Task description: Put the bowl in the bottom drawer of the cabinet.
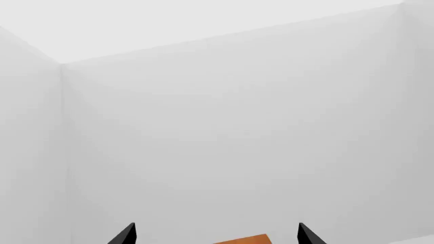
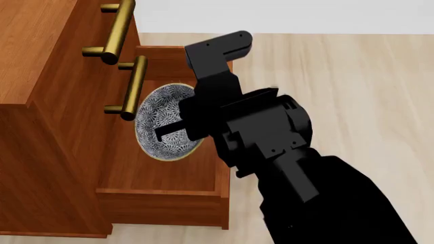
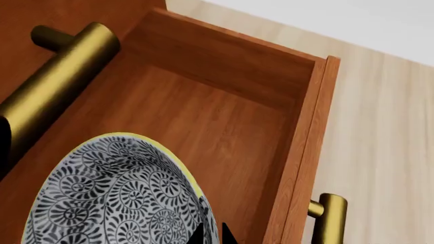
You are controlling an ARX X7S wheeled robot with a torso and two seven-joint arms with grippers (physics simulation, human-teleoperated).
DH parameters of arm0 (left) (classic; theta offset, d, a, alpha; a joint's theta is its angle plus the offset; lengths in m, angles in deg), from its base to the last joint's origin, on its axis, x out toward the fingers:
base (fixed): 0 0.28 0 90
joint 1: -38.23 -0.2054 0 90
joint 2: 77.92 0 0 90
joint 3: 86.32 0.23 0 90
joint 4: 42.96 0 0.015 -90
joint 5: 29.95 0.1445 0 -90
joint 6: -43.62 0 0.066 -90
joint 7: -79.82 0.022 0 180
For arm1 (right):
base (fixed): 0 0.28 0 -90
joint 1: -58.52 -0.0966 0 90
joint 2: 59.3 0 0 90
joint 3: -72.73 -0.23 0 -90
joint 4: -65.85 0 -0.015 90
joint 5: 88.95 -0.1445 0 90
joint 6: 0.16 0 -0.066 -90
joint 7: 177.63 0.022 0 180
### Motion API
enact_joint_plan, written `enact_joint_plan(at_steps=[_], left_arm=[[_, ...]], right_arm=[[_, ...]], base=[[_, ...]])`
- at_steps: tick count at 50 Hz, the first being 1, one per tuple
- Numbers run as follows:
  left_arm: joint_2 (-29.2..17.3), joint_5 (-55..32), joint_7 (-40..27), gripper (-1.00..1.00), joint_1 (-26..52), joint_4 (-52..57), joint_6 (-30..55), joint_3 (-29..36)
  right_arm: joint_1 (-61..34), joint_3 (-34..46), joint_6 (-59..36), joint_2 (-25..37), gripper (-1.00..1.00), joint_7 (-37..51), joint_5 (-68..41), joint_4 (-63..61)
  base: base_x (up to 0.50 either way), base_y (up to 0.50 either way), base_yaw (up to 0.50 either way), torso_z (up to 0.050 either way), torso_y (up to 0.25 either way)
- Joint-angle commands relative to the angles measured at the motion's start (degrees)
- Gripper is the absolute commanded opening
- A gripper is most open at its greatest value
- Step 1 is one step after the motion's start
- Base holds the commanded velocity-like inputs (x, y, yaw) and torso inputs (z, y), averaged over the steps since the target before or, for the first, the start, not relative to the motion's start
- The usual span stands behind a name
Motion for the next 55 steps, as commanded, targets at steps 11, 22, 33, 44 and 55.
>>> enact_joint_plan(at_steps=[11,22,33,44,55], left_arm=[[-0.2,0.0,-0.2,1.0,-0.5,0.0,-0.3,0.0],[-0.4,0.0,-0.2,1.0,-0.4,-0.3,-0.5,0.1],[-0.5,0.4,-0.1,1.0,-0.4,-0.8,-0.7,0.5],[-0.3,0.7,0.0,1.0,-0.6,-1.3,-1.3,0.9],[-0.3,0.6,-0.2,1.0,-0.7,-1.4,-1.5,0.8]], right_arm=[[-0.5,11.5,4.1,-0.1,-1.0,-0.6,-11.3,1.6],[-0.1,15.0,5.0,-0.1,-1.0,-1.6,-16.0,2.3],[0.1,16.9,5.4,-0.1,-1.0,-2.4,-18.5,2.8],[0.8,17.7,5.1,-0.1,-1.0,-2.3,-19.3,2.5],[0.8,17.8,5.1,-0.1,1.0,-2.2,-19.1,2.1]], base=[[0.0,0.0,0.0,0.0,0.001],[0.0,0.0,0.0,0.0,0.0],[0.0,0.0,0.0,0.0,0.0],[0.0,0.0,0.0,0.0,0.0],[0.0,0.0,0.0,0.0,0.0]])
